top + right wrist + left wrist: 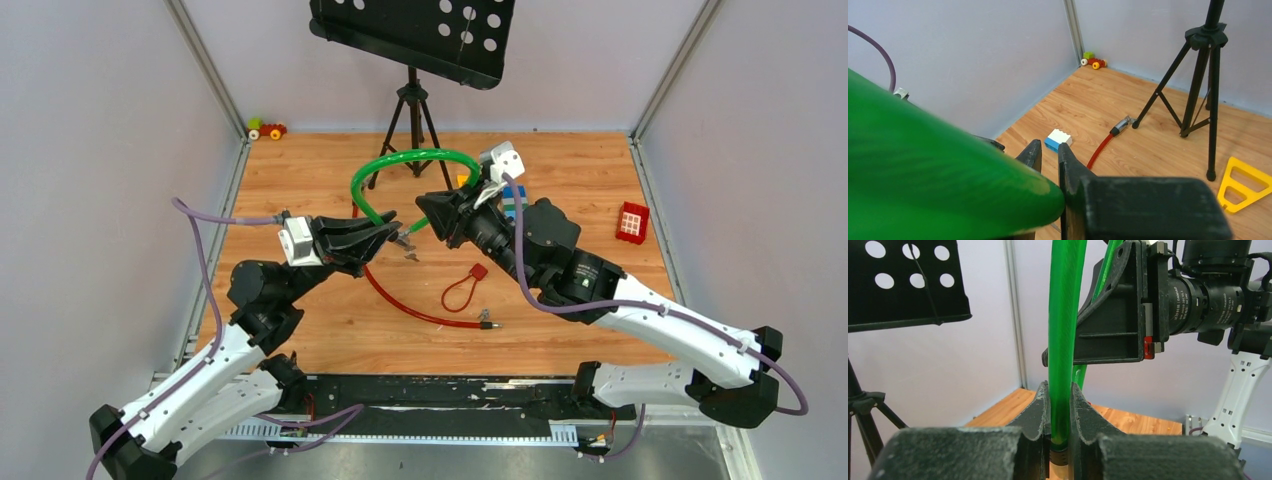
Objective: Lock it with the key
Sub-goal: Lock the lock.
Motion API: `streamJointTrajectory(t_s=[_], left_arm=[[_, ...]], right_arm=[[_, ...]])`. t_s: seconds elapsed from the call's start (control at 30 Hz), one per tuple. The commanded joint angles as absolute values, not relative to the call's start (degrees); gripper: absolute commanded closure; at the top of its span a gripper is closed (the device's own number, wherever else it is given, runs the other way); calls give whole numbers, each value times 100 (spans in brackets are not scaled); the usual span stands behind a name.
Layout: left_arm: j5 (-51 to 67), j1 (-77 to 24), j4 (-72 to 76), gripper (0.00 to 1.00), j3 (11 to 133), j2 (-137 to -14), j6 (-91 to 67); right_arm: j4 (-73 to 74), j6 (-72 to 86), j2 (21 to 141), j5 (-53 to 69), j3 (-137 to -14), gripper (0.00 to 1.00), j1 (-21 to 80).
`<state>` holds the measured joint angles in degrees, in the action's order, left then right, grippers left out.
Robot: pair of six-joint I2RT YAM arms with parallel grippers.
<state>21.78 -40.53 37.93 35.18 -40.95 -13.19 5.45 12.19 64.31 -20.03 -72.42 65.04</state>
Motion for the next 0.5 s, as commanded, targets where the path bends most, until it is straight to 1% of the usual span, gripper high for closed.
streamJointTrajectory(t_s=[0.0,0.1,0.13,0.27,0.3,0.37,0.47], left_arm=[[2704,-4148,3144,100,3366,-4346,-1313],[2550,-4147,3351,100,3254,-4260,-1247],[2398,-4148,3546,100,3150,-4206,-1248],[1716,-4148,4826,100,2654,-3976,-1469],[1631,-4147,5060,100,2608,-3958,-1531],[1489,-4148,5397,100,2559,-3959,-1641],[1507,-4147,5613,100,2583,-3997,-1727]], right_arm=[[276,671,6547,-1538,-7749,100,6655],[147,567,6488,-1463,-7624,100,6661],[74,550,6434,-1450,-7522,97,6662],[-279,538,6173,-1527,-7016,82,6659],[-309,537,6099,-1567,-6907,76,6659],[-488,514,5932,-1670,-6686,66,6656],[-742,484,5656,-1801,-6422,53,6660]])
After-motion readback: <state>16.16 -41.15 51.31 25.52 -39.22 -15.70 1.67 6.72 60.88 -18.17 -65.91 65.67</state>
